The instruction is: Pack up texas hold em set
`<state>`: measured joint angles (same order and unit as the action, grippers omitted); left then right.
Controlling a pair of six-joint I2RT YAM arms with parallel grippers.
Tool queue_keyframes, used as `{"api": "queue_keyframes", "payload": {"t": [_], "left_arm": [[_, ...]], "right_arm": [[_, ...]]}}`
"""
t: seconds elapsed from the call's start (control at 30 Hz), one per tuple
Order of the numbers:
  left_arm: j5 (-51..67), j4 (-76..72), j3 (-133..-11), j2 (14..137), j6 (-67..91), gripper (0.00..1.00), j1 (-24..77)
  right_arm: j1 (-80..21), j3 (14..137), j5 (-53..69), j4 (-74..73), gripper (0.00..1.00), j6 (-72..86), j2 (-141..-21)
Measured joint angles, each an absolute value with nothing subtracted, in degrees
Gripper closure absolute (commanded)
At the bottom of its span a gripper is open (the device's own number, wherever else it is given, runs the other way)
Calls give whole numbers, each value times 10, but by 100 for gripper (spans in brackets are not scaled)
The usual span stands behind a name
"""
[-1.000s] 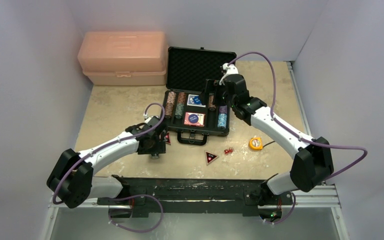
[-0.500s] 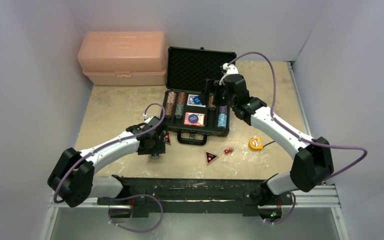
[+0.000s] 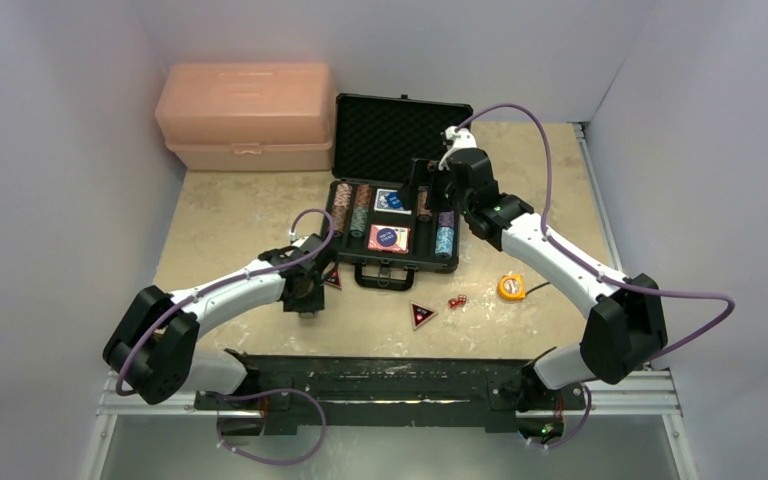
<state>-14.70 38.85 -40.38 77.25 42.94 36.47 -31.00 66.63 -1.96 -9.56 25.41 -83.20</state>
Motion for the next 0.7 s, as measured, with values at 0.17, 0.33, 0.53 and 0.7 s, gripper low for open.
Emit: {"api": "queue_keyframes", "payload": {"t": [0.17,0.33,0.53,0.7], "left_arm": [[-147,393,-409,780,429,100,365],[-147,394,-411,781,429,100,365],[-135,392,-408,769,424,100,364],[-107,386,-398,709,406,100,365]], "right_arm": [[-310,666,-20,-95,1,254,-832],[-310,666,-20,-95,1,254,-832],[-310,666,-20,-94,1,254,-832],[-310,666,-19,-93,1,254,-831]]}}
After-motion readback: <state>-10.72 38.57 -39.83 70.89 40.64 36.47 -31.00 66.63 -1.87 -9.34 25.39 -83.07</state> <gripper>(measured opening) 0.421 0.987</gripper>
